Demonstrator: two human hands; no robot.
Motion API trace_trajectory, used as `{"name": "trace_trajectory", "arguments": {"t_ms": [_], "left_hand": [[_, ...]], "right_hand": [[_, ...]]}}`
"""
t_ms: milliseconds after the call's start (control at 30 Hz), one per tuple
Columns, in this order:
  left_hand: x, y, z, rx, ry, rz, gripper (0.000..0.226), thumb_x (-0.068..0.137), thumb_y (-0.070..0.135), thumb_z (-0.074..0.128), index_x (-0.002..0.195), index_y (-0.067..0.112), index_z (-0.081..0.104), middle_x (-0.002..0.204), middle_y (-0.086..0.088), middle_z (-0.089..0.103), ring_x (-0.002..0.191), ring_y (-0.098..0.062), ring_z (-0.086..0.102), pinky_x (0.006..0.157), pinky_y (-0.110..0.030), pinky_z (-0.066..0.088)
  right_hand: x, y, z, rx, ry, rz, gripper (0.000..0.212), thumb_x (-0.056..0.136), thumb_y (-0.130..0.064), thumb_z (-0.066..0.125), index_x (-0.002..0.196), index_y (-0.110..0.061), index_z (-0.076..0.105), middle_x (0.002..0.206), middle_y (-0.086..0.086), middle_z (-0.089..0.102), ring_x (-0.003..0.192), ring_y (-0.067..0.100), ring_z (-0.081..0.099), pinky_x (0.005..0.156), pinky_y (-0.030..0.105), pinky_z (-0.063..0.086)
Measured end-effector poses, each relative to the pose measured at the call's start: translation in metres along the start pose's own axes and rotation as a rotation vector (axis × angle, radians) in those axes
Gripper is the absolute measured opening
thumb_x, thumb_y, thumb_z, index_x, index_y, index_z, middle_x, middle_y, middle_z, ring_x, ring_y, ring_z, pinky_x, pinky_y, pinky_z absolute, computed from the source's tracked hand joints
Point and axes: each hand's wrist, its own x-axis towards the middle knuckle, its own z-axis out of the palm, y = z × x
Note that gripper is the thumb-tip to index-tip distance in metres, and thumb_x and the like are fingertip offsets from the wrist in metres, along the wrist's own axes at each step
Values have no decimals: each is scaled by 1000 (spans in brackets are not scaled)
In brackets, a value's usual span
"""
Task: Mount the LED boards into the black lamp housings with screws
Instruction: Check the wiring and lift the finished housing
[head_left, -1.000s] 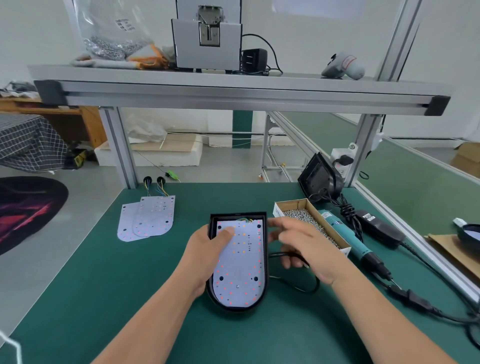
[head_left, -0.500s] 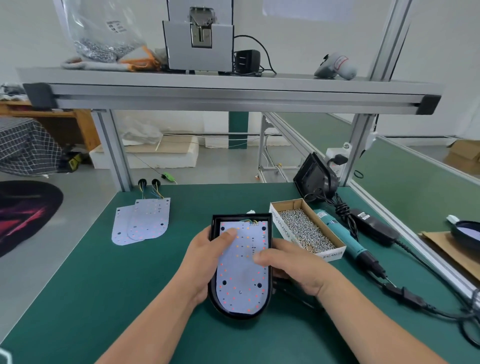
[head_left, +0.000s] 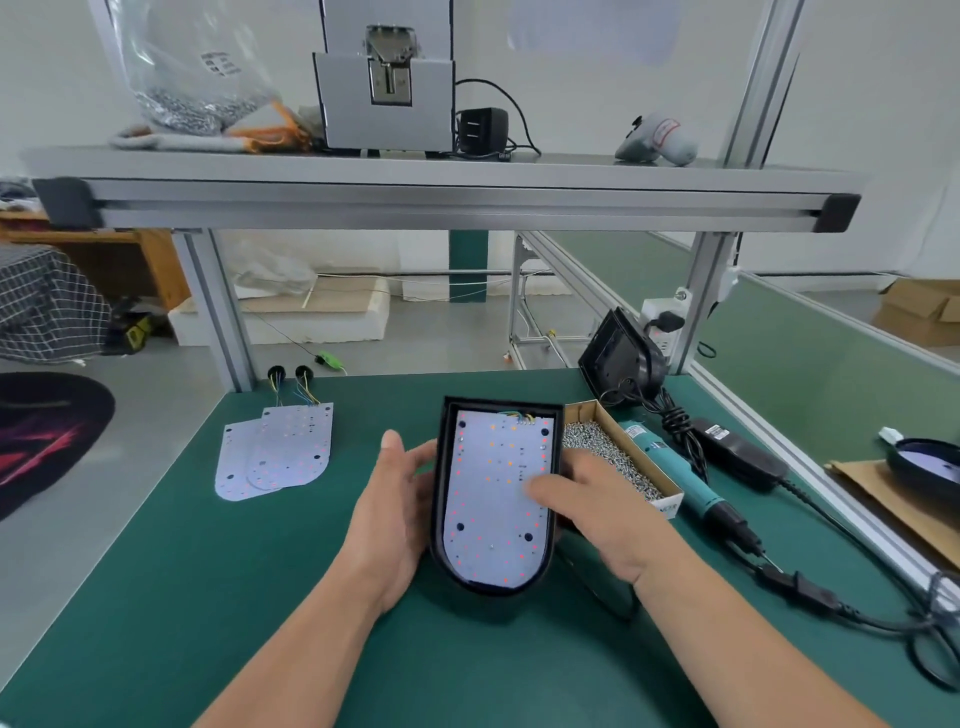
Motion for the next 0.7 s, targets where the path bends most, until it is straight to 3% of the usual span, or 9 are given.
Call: {"name": "trace_trajectory", "arguments": {"t_ms": [67,133,267,367,467,600,700], "left_hand": [[4,-3,-1,50,108,-7,70,107,67,31,139,13,63,128,-15,75,118,-31,71,104,-54,54],[5,-5,-1,92,150,13,58,112,53,36,133,7,64,114,-20,77,98,-30,72,87,-47,60],[4,-11,0,239,144,84,40,114,33,44,122,1,67,88,-18,75,75,-24,64,69,-38,55],[3,-13,-1,284,131,121,36,114,29,46,118,2,69,87,-18,74,74,-23,64,71,-39,54],[3,-14,-1,301,123,136,35,114,27,46,116,2,70,87,-18,74,76,-25,63,73,-42,52],[5,-16,-3,318,126,144,35,113,28,46,115,3,71,88,-20,74,78,-28,63,75,-45,52],[6,-17,-5,330,119,150,36,113,30,47,115,4,72,90,-21,74,79,-28,64,76,-46,53]], "right_hand": [[0,-3,-12,78,73,-16,35,82,-21,64,113,-12,76,117,9,78,116,41,69,101,63,53],[2,-8,-25,162,129,-30,30,81,-19,65,106,-23,81,116,2,80,107,25,75,95,45,55],[5,-15,-62,288,302,-68,30,80,-18,67,104,-7,80,115,17,79,102,34,72,91,47,52],[4,-20,-95,324,407,-112,30,85,-15,68,111,-3,76,117,14,79,104,30,76,92,44,60],[-3,-21,-132,334,533,-131,23,99,-6,62,119,2,70,116,13,79,101,27,76,81,37,61],[-20,-30,-180,352,672,-140,14,103,-6,56,105,-2,70,91,6,81,75,21,77,60,32,62],[-37,-35,-215,327,753,-165,14,104,-8,56,103,0,69,87,5,80,72,21,76,60,34,62]]}}
